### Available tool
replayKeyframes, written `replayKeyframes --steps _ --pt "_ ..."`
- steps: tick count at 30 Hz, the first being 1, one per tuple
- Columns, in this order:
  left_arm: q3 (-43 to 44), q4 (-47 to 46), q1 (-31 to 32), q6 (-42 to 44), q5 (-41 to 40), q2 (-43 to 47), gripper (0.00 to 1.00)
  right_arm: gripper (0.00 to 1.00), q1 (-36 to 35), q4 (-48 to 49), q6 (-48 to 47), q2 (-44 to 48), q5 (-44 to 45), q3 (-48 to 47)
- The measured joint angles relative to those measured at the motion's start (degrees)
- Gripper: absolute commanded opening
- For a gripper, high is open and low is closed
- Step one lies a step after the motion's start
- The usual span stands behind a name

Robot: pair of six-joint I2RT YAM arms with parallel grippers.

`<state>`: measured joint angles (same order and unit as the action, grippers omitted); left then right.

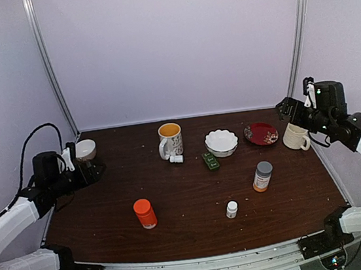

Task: Sort the pills into containers
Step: Pick up the pill container from the center of the board.

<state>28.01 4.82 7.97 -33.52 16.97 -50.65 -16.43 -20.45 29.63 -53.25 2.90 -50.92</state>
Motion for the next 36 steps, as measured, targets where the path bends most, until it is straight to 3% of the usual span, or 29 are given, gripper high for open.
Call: replayKeyframes --steps 6,12,18,27,36 --pt "7.5 8.9 17.1 4.5 -6.1 -0.3 0.97 1.00 -10.9 -3.4 -1.0 -5.4 2.7 -7.2" --pt "10.4 17.9 26.1 5.1 -11.1 3.3 0.98 1.00 -17.7 -5.7 -0.9 -11.2 4.1 -9.6" --pt "10.7 23.9 35.4 2.9 -15.9 3.8 0.97 1.00 -24.4 -10.0 -1.6 -23.2 6.2 -17.9" --pt "15.8 27.7 44.1 2.4 -24.7 -2.9 0.98 1.00 -28.3 -15.2 -4.4 -43.7 6.2 -35.0" --pt "16.8 29.6 44.9 2.3 -30.6 -2.9 0.98 0.91 -27.2 -16.9 -3.7 -56.8 2.9 -42.2"
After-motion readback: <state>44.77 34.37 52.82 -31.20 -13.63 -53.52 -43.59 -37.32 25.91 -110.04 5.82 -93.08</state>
